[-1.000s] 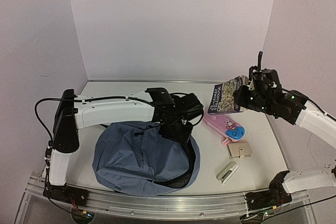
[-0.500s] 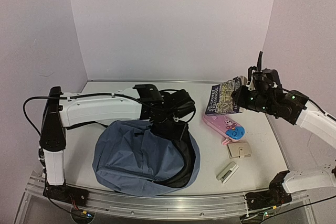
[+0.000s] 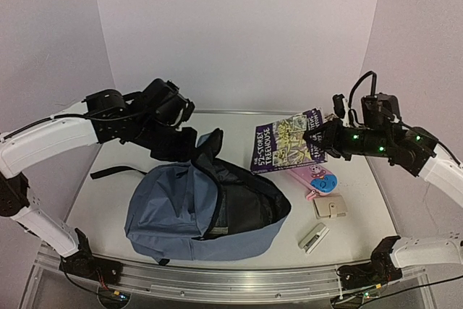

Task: Pack the student bag
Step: Place the book in the student bag.

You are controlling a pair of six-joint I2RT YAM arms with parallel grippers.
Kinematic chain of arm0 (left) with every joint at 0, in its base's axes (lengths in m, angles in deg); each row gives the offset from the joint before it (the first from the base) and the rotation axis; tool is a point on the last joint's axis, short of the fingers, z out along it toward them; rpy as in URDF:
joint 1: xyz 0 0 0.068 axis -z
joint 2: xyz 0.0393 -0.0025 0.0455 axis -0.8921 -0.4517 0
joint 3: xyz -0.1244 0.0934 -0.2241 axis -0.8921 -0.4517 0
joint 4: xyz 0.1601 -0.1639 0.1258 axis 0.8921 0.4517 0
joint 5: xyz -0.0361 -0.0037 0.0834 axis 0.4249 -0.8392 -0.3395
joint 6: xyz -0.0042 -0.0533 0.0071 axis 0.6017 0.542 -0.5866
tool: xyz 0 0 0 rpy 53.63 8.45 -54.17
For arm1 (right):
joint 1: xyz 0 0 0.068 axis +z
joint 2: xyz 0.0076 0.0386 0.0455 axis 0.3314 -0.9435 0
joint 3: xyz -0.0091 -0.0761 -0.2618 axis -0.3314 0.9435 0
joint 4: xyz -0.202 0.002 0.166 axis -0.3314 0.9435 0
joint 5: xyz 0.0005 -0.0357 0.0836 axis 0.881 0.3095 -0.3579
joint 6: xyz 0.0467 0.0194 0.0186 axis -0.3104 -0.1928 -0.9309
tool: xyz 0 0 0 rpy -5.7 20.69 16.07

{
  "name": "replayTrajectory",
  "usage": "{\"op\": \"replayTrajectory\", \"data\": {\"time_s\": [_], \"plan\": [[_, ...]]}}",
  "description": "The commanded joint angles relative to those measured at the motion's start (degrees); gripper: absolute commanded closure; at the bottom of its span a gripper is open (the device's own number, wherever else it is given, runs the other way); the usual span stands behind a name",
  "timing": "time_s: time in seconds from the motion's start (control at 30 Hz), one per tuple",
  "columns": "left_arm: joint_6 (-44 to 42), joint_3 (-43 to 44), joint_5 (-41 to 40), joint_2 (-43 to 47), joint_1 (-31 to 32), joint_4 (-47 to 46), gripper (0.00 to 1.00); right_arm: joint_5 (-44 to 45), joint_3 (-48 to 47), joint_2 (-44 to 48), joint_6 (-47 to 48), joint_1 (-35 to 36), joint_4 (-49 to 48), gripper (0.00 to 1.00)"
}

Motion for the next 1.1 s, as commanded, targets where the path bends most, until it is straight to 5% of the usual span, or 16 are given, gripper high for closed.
{"op": "replayTrajectory", "data": {"time_s": [0.0, 0.4, 0.6, 1.07], "plan": [[-1.9, -1.3, 2.6, 4.0, -0.5, -4.9, 1.0, -12.3, 0.9, -0.5, -2.8, 0.9, -5.7, 1.0], [-2.6, -1.9, 3.2, 6.0, -0.6, -5.6, 1.0, -9.4, 9.6, -8.0, -9.3, 9.3, -18.9, 1.0], [-2.6, -2.3, 4.2, 5.8, -0.6, -6.2, 1.0, -7.7, 14.1, -12.2, -16.1, 10.6, -33.4, 1.0], [-3.2, -2.6, 5.4, 6.0, -0.6, -8.4, 1.0, -2.5, 10.4, -30.8, -19.2, 16.3, -47.5, 1.0]]}}
